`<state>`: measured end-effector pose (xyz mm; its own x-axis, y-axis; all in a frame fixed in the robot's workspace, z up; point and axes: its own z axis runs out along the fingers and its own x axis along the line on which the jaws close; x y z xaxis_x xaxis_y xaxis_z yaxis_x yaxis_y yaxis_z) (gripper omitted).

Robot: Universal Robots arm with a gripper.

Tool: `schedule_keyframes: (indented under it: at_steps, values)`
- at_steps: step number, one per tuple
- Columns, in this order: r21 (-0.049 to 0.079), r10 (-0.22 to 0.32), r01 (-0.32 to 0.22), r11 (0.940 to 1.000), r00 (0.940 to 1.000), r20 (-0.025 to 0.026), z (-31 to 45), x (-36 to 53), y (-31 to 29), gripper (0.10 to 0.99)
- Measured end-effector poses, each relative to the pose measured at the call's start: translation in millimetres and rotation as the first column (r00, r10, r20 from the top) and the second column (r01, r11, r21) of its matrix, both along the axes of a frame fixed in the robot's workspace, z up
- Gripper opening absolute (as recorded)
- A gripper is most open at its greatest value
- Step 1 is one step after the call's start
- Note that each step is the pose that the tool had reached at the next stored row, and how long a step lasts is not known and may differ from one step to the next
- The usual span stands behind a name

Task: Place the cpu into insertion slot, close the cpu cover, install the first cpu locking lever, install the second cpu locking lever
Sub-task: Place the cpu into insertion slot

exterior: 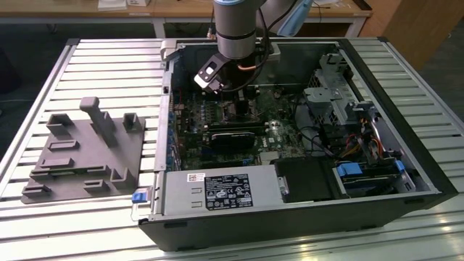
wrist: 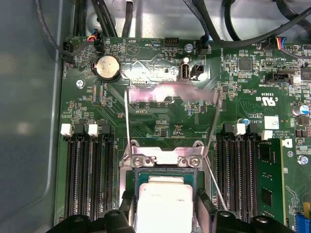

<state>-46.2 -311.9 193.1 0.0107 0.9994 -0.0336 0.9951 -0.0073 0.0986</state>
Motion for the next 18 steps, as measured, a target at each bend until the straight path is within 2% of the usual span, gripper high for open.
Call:
schedule_keyframes:
  at_steps: [1,18]
  values:
    - [0.0,0.0,0.0,1.0,1.0,0.0,0.0,0.0,0.0,0.616]
    - [0.0,0.0,0.0,1.0,1.0,-0.0002,1.1,0.0,0.0,0.6]
